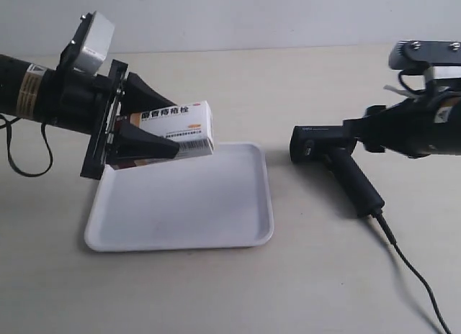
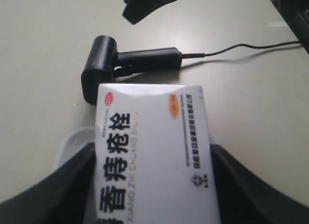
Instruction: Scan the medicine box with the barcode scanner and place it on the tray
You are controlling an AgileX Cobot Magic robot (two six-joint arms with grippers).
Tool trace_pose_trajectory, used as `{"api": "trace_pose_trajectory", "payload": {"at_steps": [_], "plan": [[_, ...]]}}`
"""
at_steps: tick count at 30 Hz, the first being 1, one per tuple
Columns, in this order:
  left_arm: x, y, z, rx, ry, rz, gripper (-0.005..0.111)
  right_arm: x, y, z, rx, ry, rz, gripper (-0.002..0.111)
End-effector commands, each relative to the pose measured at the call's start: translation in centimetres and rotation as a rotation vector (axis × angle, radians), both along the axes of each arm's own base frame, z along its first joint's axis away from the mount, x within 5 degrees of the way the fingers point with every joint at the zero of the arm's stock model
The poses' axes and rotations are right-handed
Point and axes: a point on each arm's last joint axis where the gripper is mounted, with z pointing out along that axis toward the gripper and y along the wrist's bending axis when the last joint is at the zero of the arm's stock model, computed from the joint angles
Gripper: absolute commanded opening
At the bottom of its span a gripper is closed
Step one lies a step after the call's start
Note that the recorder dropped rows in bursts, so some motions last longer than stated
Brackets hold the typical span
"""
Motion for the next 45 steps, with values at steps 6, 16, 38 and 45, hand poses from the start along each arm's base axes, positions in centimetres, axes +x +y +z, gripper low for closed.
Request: {"api": "trace_pose_trajectory", "payload": {"at_steps": [6,16,38,45], "plan": [[-0.4,0.2,-0.8,0.037,-0.03,0.027,0.0,3.1,1.6,-4.0,-0.135,0.114,0.113,0.086],[-0.2,0.3,-0.9,0.055,-0.038,0.045,0.0,4.2,2.9,-5.1,-0.167,0.128,0.171,0.086],[0.1,0.3,-2.3,0.071,-0.009,0.055,0.0,6.3,5.0,-6.8,-0.24,0.076,0.306,0.041],[0.4,0.5,-2.6,0.103,-0.018,0.08,0.0,5.1,4.3,-2.7,-0.303,0.096,0.362,0.011]]}}
